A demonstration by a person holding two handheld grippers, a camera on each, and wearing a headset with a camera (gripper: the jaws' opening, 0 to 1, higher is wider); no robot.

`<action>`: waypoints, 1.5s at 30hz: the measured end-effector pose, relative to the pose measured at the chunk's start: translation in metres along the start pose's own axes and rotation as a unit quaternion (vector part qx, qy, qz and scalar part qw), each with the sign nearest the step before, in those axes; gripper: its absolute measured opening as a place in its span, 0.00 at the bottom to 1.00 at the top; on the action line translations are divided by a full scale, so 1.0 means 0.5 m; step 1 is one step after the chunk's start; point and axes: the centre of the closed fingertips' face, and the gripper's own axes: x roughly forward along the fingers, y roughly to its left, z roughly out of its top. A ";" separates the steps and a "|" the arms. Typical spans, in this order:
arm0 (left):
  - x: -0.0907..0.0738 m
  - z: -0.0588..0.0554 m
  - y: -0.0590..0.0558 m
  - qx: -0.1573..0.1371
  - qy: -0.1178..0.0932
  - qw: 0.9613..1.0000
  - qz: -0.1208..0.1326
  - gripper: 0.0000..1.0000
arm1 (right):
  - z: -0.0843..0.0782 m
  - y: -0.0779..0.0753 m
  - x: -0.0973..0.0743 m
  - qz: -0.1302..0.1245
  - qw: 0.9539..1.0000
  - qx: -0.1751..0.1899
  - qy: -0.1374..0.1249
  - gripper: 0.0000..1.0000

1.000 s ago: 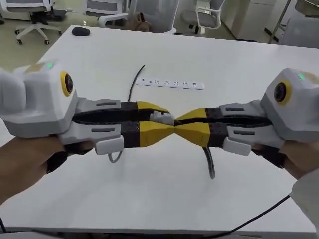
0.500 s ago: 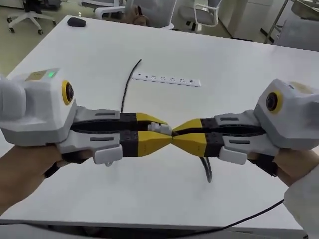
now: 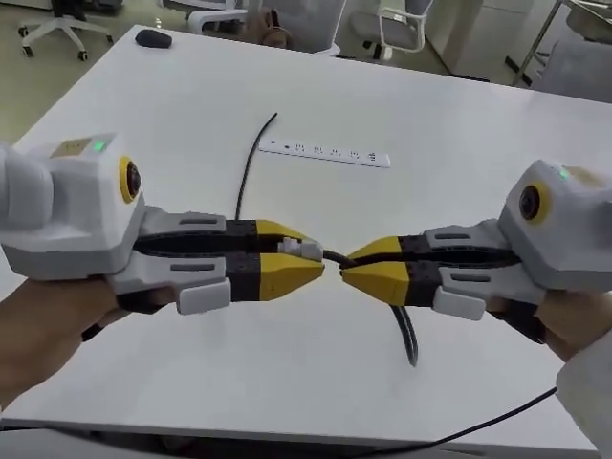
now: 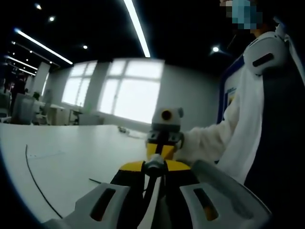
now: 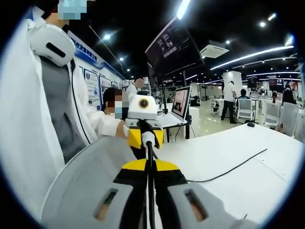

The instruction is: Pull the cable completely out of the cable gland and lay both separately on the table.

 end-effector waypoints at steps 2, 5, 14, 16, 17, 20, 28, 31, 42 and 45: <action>-0.002 -0.004 0.002 0.002 0.004 1.000 0.003 0.17 | -0.015 -0.005 -0.012 -0.007 1.000 -0.014 0.011 0.03; -0.002 -0.006 0.002 0.002 0.006 1.000 0.003 0.17 | -0.030 -0.010 -0.027 -0.014 1.000 -0.020 0.019 0.03; 0.001 -0.011 0.001 0.002 0.012 1.000 0.004 0.17 | -0.085 -0.030 -0.069 -0.039 0.997 -0.032 0.057 0.03; 0.000 -0.008 0.001 0.002 0.008 1.000 0.005 0.17 | -0.093 -0.033 -0.075 -0.043 0.997 -0.030 0.060 0.03; -0.002 -0.006 0.001 0.001 0.005 1.000 0.006 0.17 | -0.097 -0.035 -0.078 -0.046 0.997 -0.030 0.062 0.03; -0.006 -0.001 -0.001 0.000 -0.001 1.000 0.007 0.17 | -0.104 -0.037 -0.085 -0.052 0.996 -0.028 0.064 0.03; -0.003 -0.003 -0.010 0.009 -0.004 1.000 0.005 0.17 | -0.114 -0.034 -0.087 -0.053 0.996 -0.022 0.071 0.03; -0.005 -0.005 -0.010 0.002 -0.002 1.000 0.004 0.17 | -0.118 -0.029 -0.080 -0.049 0.995 -0.021 0.081 0.04; -0.001 -0.014 -0.013 0.020 0.010 1.000 0.003 0.17 | -0.003 -0.016 -0.031 -0.037 0.998 -0.041 0.028 0.23; -0.002 -0.013 -0.012 0.023 0.010 1.000 0.003 0.17 | 0.014 -0.007 -0.011 -0.024 0.998 -0.046 0.024 0.25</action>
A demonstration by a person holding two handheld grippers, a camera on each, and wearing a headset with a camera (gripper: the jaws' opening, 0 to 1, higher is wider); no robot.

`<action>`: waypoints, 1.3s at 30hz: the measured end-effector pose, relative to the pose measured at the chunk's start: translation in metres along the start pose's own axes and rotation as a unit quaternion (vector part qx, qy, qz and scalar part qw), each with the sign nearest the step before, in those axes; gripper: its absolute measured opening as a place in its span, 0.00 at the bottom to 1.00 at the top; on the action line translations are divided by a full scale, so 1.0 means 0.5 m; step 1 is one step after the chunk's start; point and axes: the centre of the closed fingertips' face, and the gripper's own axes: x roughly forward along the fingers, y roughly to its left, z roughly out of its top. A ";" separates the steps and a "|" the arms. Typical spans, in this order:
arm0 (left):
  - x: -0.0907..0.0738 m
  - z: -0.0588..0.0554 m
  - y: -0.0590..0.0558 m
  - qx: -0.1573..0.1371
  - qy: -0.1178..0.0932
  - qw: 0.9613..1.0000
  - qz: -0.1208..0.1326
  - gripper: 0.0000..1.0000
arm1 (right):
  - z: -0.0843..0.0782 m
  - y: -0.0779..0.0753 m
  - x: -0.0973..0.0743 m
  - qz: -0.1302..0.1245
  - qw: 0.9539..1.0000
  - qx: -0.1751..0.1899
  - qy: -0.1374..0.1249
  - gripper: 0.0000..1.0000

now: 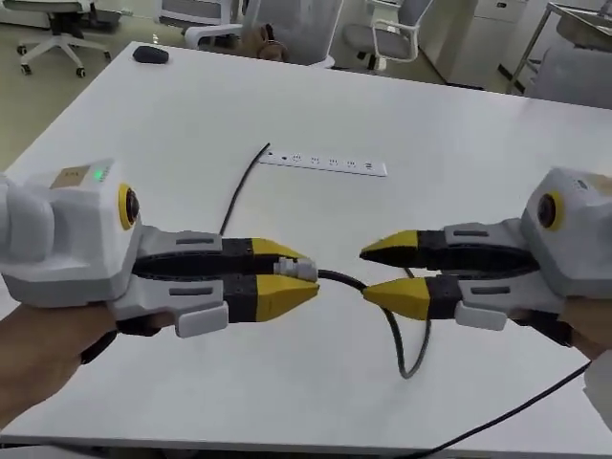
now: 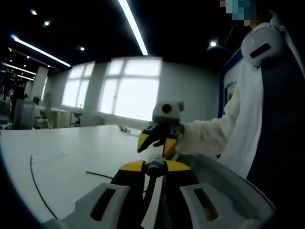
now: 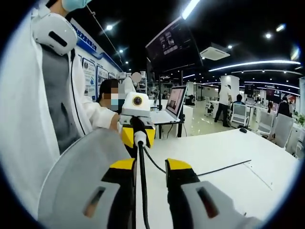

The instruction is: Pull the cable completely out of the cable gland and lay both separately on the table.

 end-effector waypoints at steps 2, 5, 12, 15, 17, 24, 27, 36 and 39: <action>-0.001 0.002 0.001 0.000 -0.003 1.000 0.001 0.17 | 0.005 0.003 0.011 0.004 1.000 -0.004 0.000 0.24; -0.002 0.005 0.002 0.002 -0.005 1.000 0.002 0.17 | 0.004 0.007 0.025 0.011 1.000 -0.004 0.001 0.24; 0.000 0.003 0.002 0.005 -0.003 1.000 0.001 0.17 | 0.005 0.008 0.038 0.018 1.000 -0.001 -0.001 0.18; 0.001 0.002 0.001 0.005 -0.002 1.000 -0.001 0.17 | 0.006 0.012 0.044 0.025 1.000 -0.003 0.000 0.12; 0.000 0.003 0.003 0.005 -0.002 1.000 0.001 0.17 | 0.004 0.017 0.046 0.034 0.999 -0.004 0.001 0.06; -0.002 0.006 0.007 0.006 -0.006 1.000 0.006 0.17 | 0.005 0.017 0.048 0.035 0.999 -0.004 -0.001 0.03; -0.001 0.002 0.008 0.006 -0.002 1.000 0.006 0.17 | 0.000 0.017 0.047 0.036 0.999 -0.012 0.005 0.03; -0.001 -0.005 0.012 0.007 0.007 1.000 0.010 0.17 | -0.019 0.012 0.033 0.032 0.999 -0.015 0.011 0.03; -0.001 -0.007 0.013 0.008 0.009 1.000 0.011 0.17 | -0.027 0.009 0.022 0.029 0.999 -0.015 0.014 0.03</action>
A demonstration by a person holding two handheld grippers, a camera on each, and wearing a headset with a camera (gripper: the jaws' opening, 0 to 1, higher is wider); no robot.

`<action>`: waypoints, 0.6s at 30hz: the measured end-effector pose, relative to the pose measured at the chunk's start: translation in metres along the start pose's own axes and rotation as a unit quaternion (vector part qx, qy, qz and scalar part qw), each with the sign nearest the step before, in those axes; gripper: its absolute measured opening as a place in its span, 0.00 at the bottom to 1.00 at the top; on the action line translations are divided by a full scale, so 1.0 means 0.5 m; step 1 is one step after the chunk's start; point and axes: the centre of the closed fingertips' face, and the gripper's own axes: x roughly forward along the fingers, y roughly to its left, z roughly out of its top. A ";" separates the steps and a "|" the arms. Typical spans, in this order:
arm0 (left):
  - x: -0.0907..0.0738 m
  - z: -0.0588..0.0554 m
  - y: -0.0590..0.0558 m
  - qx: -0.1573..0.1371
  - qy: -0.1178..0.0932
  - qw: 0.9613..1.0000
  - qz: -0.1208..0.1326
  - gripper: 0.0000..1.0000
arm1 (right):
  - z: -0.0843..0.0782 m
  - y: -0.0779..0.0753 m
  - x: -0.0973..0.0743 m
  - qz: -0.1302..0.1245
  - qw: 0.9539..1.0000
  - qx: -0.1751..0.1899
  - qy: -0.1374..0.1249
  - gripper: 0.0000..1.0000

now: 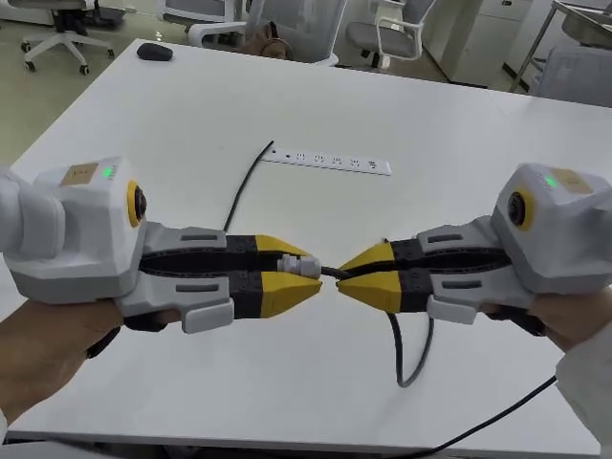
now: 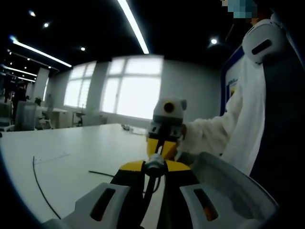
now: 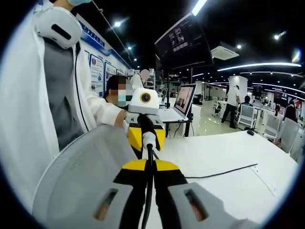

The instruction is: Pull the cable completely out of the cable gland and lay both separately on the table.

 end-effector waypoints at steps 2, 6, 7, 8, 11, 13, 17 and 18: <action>0.000 -0.001 0.002 0.000 0.002 1.000 0.001 0.17 | -0.007 -0.001 -0.008 -0.003 1.000 0.001 0.003 0.03; 0.000 -0.005 0.003 0.000 0.006 1.000 0.003 0.17 | -0.024 -0.002 -0.022 -0.010 1.000 0.004 0.012 0.03; 0.000 -0.006 0.003 0.000 0.007 1.000 0.003 0.17 | -0.030 -0.002 -0.027 -0.013 1.000 0.001 0.016 0.03; 0.000 -0.006 0.003 0.000 0.007 1.000 0.003 0.17 | -0.032 -0.002 -0.029 -0.014 1.000 0.001 0.017 0.03; -0.001 -0.005 0.003 -0.002 0.005 1.000 0.003 0.17 | -0.047 -0.002 -0.045 -0.020 1.000 0.007 0.023 0.03; -0.003 -0.002 0.004 -0.005 0.001 1.000 0.004 0.17 | -0.060 -0.003 -0.056 -0.025 0.999 0.009 0.031 0.03; -0.005 0.004 0.006 -0.007 -0.007 1.000 0.006 0.17 | -0.080 -0.009 -0.080 -0.040 0.998 0.018 0.041 0.03; -0.005 0.005 0.007 -0.007 -0.008 1.000 0.007 0.17 | -0.086 -0.011 -0.087 -0.045 0.998 0.022 0.044 0.03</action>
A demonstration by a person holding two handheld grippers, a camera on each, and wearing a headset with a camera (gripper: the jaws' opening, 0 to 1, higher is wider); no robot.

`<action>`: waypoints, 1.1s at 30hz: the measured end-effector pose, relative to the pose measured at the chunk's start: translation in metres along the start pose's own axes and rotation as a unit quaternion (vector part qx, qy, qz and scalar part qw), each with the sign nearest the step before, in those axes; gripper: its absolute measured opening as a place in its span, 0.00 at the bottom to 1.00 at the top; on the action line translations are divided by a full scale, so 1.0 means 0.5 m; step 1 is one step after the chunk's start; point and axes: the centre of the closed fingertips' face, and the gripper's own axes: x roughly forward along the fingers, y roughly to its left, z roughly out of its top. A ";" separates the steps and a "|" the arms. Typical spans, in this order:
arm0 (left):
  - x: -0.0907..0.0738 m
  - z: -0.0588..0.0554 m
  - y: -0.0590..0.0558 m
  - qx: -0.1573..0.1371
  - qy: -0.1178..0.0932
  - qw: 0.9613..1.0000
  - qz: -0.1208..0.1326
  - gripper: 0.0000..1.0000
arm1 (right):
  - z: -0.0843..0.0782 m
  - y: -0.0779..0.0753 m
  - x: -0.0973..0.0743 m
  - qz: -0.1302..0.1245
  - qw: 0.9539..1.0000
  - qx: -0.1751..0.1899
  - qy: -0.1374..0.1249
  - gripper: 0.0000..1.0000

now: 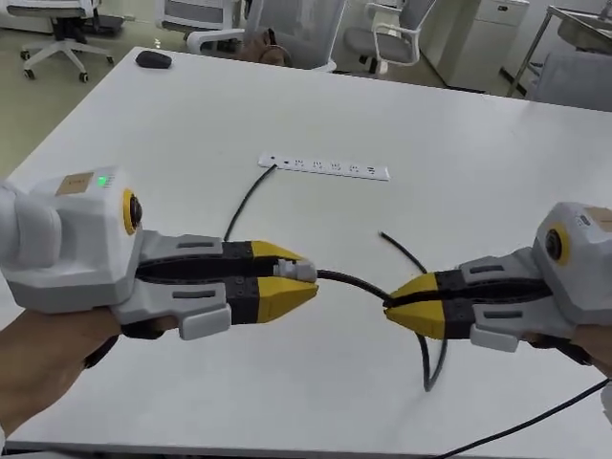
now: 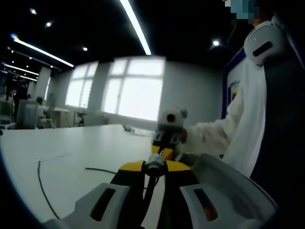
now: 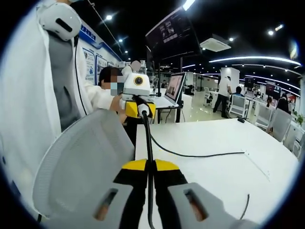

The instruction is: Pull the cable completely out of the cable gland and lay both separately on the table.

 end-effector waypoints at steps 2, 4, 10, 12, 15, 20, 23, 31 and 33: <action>0.000 0.001 0.000 0.000 -0.001 1.000 0.000 0.17 | -0.012 -0.003 -0.009 -0.007 1.000 0.004 0.006 0.03; 0.001 0.001 -0.002 0.001 0.000 1.000 -0.001 0.17 | -0.021 -0.004 -0.015 -0.011 1.000 0.007 0.014 0.03; 0.000 0.003 -0.003 0.002 -0.002 1.000 0.000 0.17 | -0.032 -0.006 -0.024 -0.015 1.000 0.014 0.018 0.03; 0.000 0.003 -0.004 0.003 -0.002 1.000 0.000 0.17 | -0.034 -0.007 -0.025 -0.016 1.000 0.015 0.019 0.03; 0.001 0.002 -0.005 0.003 -0.001 1.000 0.000 0.17 | -0.035 -0.008 -0.024 -0.017 1.000 0.015 0.018 0.03; 0.000 0.000 -0.004 0.004 0.001 1.000 0.002 0.17 | -0.037 -0.008 -0.022 -0.020 1.000 0.015 0.019 0.03; 0.000 -0.001 -0.005 0.004 0.002 1.000 0.003 0.17 | -0.036 -0.008 -0.021 -0.020 1.000 0.015 0.018 0.03; -0.002 0.000 -0.002 0.001 -0.001 1.000 0.007 0.17 | -0.020 -0.017 -0.022 -0.030 0.999 0.026 0.014 0.11; -0.003 -0.002 0.000 0.001 0.002 1.000 0.009 0.17 | 0.023 -0.020 -0.015 -0.031 0.999 0.035 -0.023 0.24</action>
